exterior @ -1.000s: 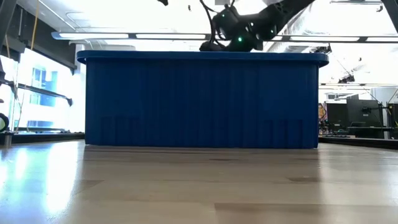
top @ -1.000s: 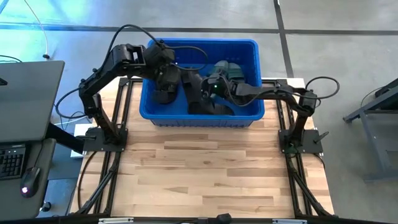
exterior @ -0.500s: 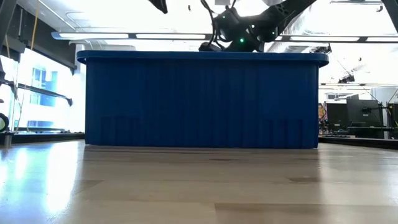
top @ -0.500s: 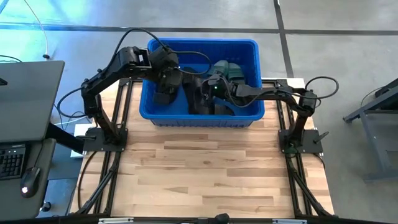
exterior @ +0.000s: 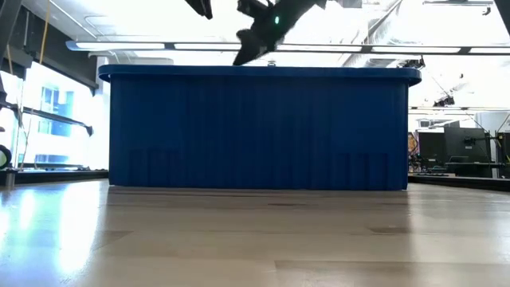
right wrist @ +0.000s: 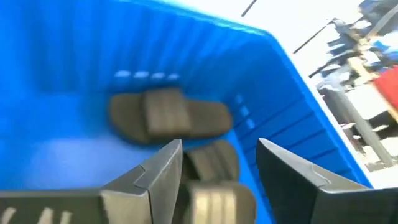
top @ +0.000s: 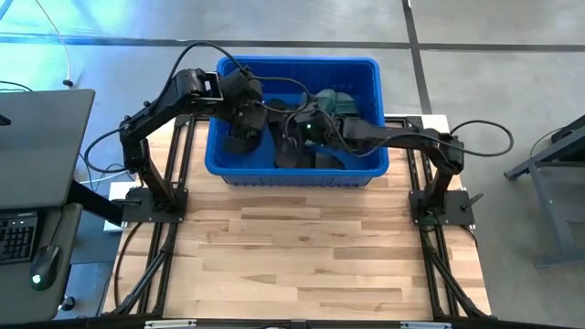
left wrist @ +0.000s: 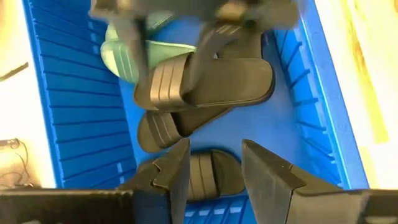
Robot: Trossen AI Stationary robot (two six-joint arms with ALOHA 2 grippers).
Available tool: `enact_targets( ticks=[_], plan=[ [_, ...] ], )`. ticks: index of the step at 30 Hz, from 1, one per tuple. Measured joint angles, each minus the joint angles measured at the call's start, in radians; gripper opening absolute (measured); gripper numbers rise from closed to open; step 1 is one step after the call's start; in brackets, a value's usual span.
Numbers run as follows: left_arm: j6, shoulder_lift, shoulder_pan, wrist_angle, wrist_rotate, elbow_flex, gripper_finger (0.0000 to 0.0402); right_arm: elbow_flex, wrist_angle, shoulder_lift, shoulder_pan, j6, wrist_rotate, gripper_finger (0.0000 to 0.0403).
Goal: Pick and place slides into bin
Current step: Return to Home Position
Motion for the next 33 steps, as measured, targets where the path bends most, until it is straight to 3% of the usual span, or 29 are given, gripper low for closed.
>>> enact_targets(
  ticks=[5,13,18,20,24,33],
  plan=[
    [-0.05,-0.009,0.012,0.0,0.011,0.0,0.0128,0.182,-0.354,0.0,0.075,0.114,-0.002,0.0187],
    [-0.053,-0.168,0.04,0.0,0.174,0.0,0.0128,0.358,-0.995,-0.005,0.167,0.539,0.003,0.0186],
    [-0.078,-0.332,0.04,0.003,0.2,-0.07,0.0128,0.33,-1.101,-0.038,0.274,0.676,0.194,0.0184],
    [-0.119,-0.413,0.039,0.002,0.212,-0.146,0.0128,0.311,-1.11,-0.055,0.327,0.73,0.269,0.0182],
    [-0.195,-0.608,0.039,0.029,0.228,-0.379,0.0128,0.277,-1.109,-0.088,0.449,0.819,0.311,0.0182],
    [-0.242,-1.132,0.039,0.484,0.48,-1.048,0.0128,0.069,-1.023,-0.18,0.681,1.023,0.464,0.018]
  ],
)
